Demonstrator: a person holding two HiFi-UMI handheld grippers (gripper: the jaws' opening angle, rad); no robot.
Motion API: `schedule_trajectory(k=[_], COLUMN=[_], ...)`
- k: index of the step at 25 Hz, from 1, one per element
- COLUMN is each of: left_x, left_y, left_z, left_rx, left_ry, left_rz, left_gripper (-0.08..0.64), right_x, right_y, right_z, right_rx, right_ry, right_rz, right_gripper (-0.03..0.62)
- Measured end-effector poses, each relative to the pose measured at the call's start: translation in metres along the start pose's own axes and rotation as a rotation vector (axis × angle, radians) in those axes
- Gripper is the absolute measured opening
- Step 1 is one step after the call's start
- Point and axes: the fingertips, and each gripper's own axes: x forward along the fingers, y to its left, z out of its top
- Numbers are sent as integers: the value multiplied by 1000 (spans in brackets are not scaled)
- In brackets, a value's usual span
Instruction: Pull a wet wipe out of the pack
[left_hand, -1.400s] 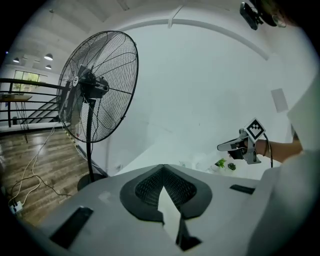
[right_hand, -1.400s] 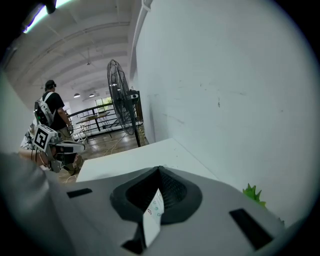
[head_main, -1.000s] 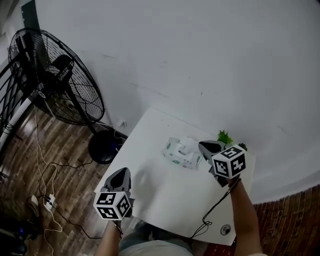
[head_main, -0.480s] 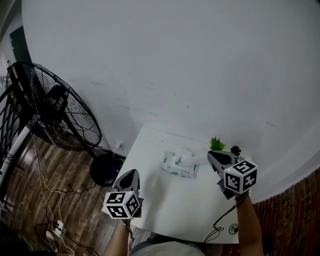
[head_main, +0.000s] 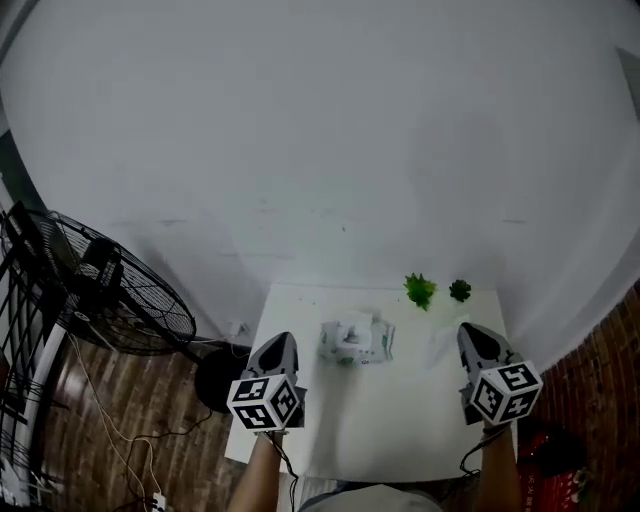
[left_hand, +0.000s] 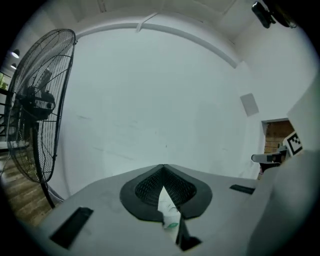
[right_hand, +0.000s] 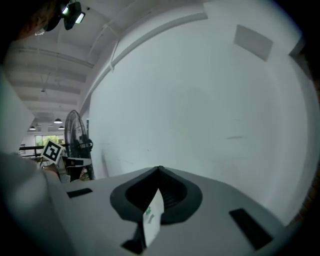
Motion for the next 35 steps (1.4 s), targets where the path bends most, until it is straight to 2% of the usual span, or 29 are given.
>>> schedule_trajectory(k=[4, 10, 17, 35], left_x=[15, 26, 30, 26], left_y=[-15, -31, -36, -40], left_z=[5, 2, -2, -2], left_rx=[27, 48, 55, 39], left_ry=[3, 13, 23, 12], left_rz=[-32, -58, -57, -29], left_gripper=[2, 2, 2, 2], right_x=[-24, -40, -43, -30], right_y=[-23, -41, -48, -42], right_z=[-17, -33, -32, -19], right_rx=[45, 123, 144, 135], right_ry=[-28, -47, -68, -87], right_rz=[-125, -181, -192, -127], right_gripper=[0, 2, 2, 2])
